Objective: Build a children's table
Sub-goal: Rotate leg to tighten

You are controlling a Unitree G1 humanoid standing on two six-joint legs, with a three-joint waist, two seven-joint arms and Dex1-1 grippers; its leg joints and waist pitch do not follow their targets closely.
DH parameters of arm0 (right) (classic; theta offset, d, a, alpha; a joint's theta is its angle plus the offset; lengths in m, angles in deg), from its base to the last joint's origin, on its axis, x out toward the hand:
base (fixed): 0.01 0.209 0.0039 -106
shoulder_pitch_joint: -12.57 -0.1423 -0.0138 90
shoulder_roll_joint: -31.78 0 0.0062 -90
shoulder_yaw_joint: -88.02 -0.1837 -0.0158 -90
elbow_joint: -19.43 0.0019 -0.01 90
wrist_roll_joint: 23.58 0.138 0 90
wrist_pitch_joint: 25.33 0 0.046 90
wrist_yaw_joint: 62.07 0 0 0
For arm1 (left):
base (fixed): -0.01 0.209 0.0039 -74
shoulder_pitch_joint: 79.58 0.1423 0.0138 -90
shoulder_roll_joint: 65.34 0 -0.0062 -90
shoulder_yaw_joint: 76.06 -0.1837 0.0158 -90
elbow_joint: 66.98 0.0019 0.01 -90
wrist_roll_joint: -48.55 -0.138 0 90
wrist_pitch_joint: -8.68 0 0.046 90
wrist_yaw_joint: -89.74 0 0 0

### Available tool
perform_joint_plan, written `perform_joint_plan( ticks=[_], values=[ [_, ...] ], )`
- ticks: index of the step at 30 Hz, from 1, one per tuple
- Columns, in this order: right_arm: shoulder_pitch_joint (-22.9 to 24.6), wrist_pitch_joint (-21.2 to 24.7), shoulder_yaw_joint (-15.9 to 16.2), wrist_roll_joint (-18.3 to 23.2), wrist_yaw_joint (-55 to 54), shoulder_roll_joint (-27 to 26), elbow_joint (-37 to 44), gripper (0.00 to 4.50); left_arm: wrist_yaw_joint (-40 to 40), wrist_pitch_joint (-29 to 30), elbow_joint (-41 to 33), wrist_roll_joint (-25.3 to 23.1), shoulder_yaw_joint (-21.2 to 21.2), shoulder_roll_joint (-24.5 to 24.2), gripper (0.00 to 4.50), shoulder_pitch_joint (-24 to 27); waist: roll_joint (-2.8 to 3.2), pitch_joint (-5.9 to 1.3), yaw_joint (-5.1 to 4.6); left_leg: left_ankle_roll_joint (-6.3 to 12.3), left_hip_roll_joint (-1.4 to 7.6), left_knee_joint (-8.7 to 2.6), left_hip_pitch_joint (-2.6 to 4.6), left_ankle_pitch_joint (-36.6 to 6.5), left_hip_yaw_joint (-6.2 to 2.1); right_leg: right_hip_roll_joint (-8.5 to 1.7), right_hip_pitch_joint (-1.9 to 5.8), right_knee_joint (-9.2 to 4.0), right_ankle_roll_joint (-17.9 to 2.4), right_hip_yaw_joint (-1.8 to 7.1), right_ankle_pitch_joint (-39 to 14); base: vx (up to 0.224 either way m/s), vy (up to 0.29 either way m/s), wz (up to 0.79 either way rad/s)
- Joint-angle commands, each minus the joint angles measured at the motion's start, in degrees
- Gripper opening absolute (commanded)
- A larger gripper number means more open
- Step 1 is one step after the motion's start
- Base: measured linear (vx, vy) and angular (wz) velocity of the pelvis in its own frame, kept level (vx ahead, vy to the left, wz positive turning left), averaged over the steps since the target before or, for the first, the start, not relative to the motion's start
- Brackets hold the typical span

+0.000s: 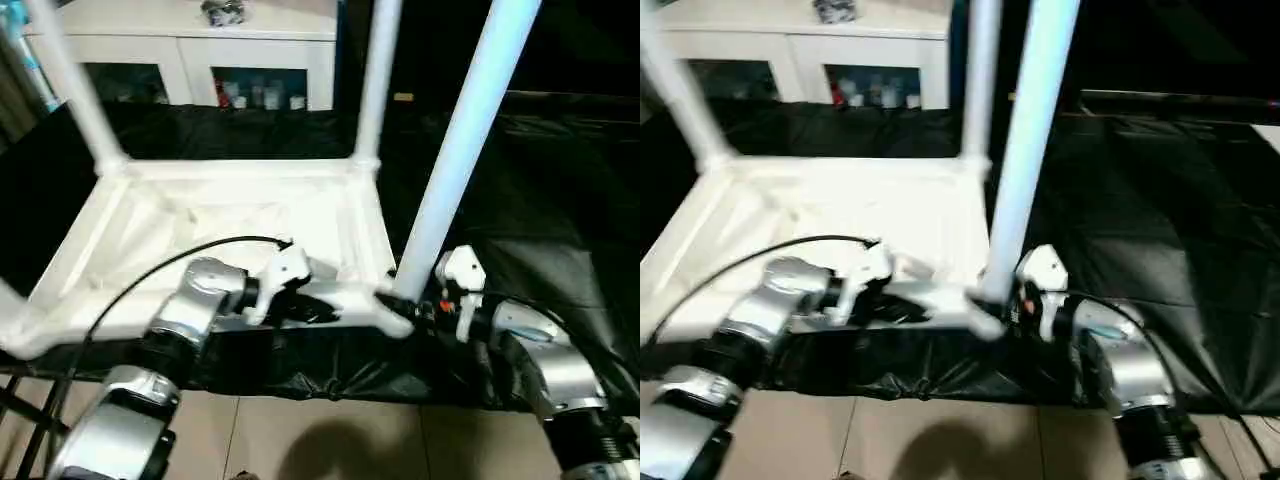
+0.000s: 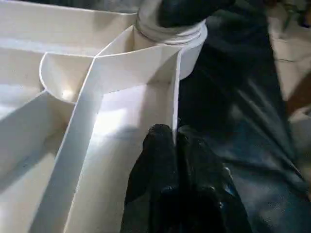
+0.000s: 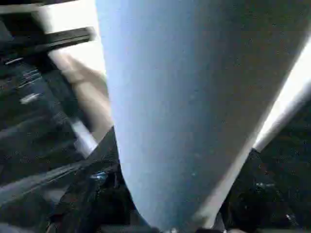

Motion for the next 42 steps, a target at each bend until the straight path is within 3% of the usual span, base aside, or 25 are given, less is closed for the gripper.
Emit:
perform_joint_plan(
  ticks=[1,4,5,7,9,11,13,16,20,24,25,28,31,33,36,37,38,39,42],
  values=[
    [1.2,2.5,2.7,-2.2,-5.5,-3.8,-2.5,1.97,4.6,1.3,-2.1,0.1,-0.4,4.2,0.0,1.2,-0.73,-2.49,-0.29,1.31,2.72,-4.53,0.79,-17.4,-1.68,-4.02,1.87,-5.68,-8.9,3.02,-25.3,0.0,0.0,0.0],
    [1.0,4.1,1.1,-4.1,-15.5,-8.1,-3.4,1.97,10.1,2.5,-2.8,-1.2,-1.5,7.9,0.0,2.2,-0.57,-2.17,-0.76,1.09,2.68,-4.7,0.93,-18.6,-1.79,-4.01,1.62,-6.14,-7.8,2.95,-28.3,0.0,0.0,0.0],
    [0.3,5.5,0.3,-5.3,-21.2,-10.3,-4.1,1.97,12.2,3.0,-2.7,-1.7,-1.9,9.4,0.0,2.2,-0.6,-1.81,-1.15,0.41,2.56,-4.81,1.2,-20.9,-1.93,-3.93,1.36,-6.59,-6.8,2.75,-31.9,0.0,0.0,0.0],
    [-0.4,6.5,-0.5,-6.8,-27.7,-13.1,-4.8,1.97,15.0,3.1,-2.5,-2.5,-2.8,11.4,0.0,2.1,-0.59,-1.75,-1.75,-0.24,2.18,-4.7,1.71,-23.8,-2.27,-4.07,1.32,-7.27,-4.8,2.35,-36.9,0.0,0.0,0.0],
    [-0.6,6.3,-0.4,-7.4,-29.3,-14.0,-4.8,1.97,15.8,2.9,-2.6,-2.9,-3.2,12.0,0.0,2.2,-0.41,-2.03,-2.24,-0.09,2.19,-4.92,1.84,-24.2,-2.45,-4.01,1.36,-7.66,-3.8,2.24,-36.8,0.0,0.0,0.0],
    [-0.9,5.1,0.2,-8.0,-30.2,-14.8,-4.4,2.52,15.1,2.9,-3.4,-2.6,-3.7,12.4,0.0,2.7,-0.28,-1.98,-2.36,0.6,2.19,-5.25,1.5,-24.3,-2.54,-3.96,1.41,-7.71,-3.7,2.39,-35.3,0.0,0.0,0.0],
    [-1.0,4.0,0.2,-7.7,-29.8,-15.0,-3.7,2.66,13.7,3.2,-4.4,-2.0,-3.6,12.4,0.0,3.2,-0.28,-2.07,-2.39,0.69,2.2,-5.3,1.41,-24.4,-2.59,-3.98,1.5,-7.6,-3.8,2.41,-34.7,0.0,0.0,0.0],
    [-0.5,1.2,0.6,-7.2,-25.1,-12.8,-1.4,2.92,12.0,2.8,-5.3,-1.5,-2.6,10.4,0.0,3.4,-0.41,-2.34,-2.18,1.38,2.38,-5.4,1.11,-22.2,-2.38,-4.05,1.64,-7.14,-5.2,2.88,-30.3,0.0,0.0,0.0],
    [0.2,0.8,1.9,-5.7,-17.2,-8.6,1.4,3.13,8.1,1.5,-5.6,0.1,-1.3,7.7,0.0,3.2,-0.48,-2.66,-1.55,3.82,2.41,-4.93,0.66,-16.6,-1.73,-3.92,2.2,-5.83,-9.3,3.4,-19.8,0.0,0.0,0.0],
    [0.8,0.7,2.5,-3.3,-7.8,-3.8,2.5,3.13,2.6,0.7,-5.9,2.4,0.2,4.2,0.0,2.6,-0.79,-3.07,-1.23,5.73,2.3,-4.5,0.34,-12.4,-1.52,-3.91,2.88,-5.08,-10.9,3.31,-14.9,0.0,0.0,0.0],
    [1.2,1.2,3.0,-1.9,-2.6,-1.8,3.0,3.13,-0.1,0.4,-6.1,3.0,0.4,2.8,0.0,2.4,-0.52,-3.12,-1.12,6.9,2.51,-4.37,0.28,-10.2,-1.49,-3.94,2.94,-4.65,-12.1,3.29,-11.4,0.0,0.0,0.0],
    [2.0,1.8,4.7,-0.3,5.7,1.6,3.8,3.13,-3.8,-0.2,-5.6,3.4,0.4,0.7,0.0,1.9,-0.45,-3.47,-0.83,8.49,2.73,-3.97,0.28,-6.9,-1.4,-3.59,3.21,-3.64,-14.1,3.05,-4.6,0.0,0.0,0.0],
    [2.4,3.4,6.5,1.6,13.7,4.9,4.7,3.13,-6.6,-1.1,-4.4,3.6,-0.2,-1.3,0.0,1.1,-0.46,-3.71,-0.36,9.69,2.94,-3.51,0.15,-4.7,-1.27,-3.58,3.15,-2.87,-15.7,2.94,-0.6,0.0,0.0,0.0],
    [2.1,5.1,8.2,3.0,19.4,7.1,5.4,3.13,-8.6,-1.9,-3.0,3.7,-0.6,-2.5,0.0,0.4,-0.55,-3.53,0.04,10.14,2.87,-3.37,0.04,-5.3,-1.21,-3.56,3.11,-2.93,-15.9,2.88,-1.6,0.0,0.0,0.0],
    [1.2,5.5,10.0,2.8,23.2,8.3,5.0,3.13,-10.5,-2.2,-2.1,3.6,-0.9,-3.3,0.0,-0.2,-0.52,-3.17,0.47,8.14,3.12,-3.59,0.2,-8.8,-1.16,-3.8,2.75,-3.43,-15.2,2.96,-7.0,0.0,0.0,0.0],
    [0.8,5.4,10.6,2.6,24.3,8.7,4.7,2.85,-11.3,-2.4,-1.8,3.4,-1.1,-3.5,0.0,-0.3,-0.56,-2.99,0.5,6.87,3.14,-3.73,0.22,-10.6,-1.15,-3.89,2.67,-3.71,-14.7,3.04,-9.8,0.0,0.0,0.0],
    [0.7,5.3,10.8,2.5,24.6,8.8,4.6,2.85,-11.5,-2.5,-1.7,3.4,-1.2,-3.6,0.0,-0.4,-0.56,-2.99,0.5,6.87,3.14,-3.73,0.22,-10.6,-1.15,-3.89,2.67,-3.71,-14.7,3.04,-9.8,0.0,0.0,0.0],
    [0.2,4.9,11.2,2.3,25.4,9.0,4.3,2.85,-12.2,-2.8,-1.3,3.1,-1.4,-3.8,0.0,-0.5,-0.64,-2.81,0.49,5.1,3.11,-3.86,0.28,-12.8,-1.22,-4.02,2.59,-4.08,-13.6,3.13,-14.0,0.0,0.0,0.0],
    [-0.2,4.7,11.4,2.3,26.1,8.9,3.9,2.67,-12.8,-3.2,-0.7,3.0,-1.6,-3.9,0.0,-0.8,-0.73,-2.76,0.57,3.75,3.08,-4.02,0.43,-13.9,-1.26,-4.08,2.51,-4.43,-12.2,3.22,-17.4,0.0,0.0,0.0]
  ],
)
